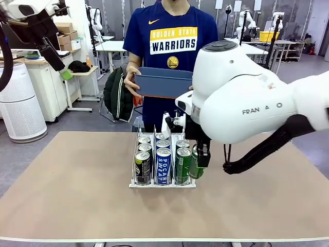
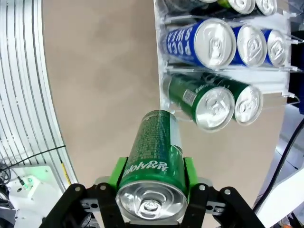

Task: Fill the beverage cans into the dispenser.
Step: Place the picked Sprite in the line of the Automatic Can Dispenser with the same cans.

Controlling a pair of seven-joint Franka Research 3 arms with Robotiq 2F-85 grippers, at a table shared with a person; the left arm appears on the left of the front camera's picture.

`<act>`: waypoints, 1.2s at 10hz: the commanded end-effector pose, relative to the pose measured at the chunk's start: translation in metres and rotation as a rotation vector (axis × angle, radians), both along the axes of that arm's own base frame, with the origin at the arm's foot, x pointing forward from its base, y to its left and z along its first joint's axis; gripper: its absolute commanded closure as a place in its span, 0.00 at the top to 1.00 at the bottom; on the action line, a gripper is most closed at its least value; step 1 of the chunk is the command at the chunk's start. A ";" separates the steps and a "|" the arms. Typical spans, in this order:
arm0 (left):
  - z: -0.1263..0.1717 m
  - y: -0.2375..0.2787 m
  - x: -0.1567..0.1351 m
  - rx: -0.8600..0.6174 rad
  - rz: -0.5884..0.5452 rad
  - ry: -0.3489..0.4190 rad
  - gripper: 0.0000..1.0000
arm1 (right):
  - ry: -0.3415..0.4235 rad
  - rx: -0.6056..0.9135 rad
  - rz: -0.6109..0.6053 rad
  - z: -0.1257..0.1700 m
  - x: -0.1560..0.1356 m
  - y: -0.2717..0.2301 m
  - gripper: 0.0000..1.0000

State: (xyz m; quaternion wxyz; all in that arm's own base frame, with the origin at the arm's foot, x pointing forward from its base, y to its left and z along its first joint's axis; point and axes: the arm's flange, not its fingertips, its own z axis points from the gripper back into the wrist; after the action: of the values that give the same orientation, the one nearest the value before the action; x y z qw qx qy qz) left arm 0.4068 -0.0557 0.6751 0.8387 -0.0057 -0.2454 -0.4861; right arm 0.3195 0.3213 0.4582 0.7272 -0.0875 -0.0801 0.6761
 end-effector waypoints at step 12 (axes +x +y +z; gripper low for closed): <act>0.000 0.003 -0.001 0.006 -0.004 0.008 1.00 | 0.014 0.071 -0.008 -0.027 0.074 0.030 0.58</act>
State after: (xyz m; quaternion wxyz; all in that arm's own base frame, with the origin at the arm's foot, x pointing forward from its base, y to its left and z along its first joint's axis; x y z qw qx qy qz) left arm 0.4068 -0.0556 0.6752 0.8387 -0.0056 -0.2454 -0.4861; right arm 0.3759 0.3497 0.4290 0.7372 -0.0539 -0.0666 0.6702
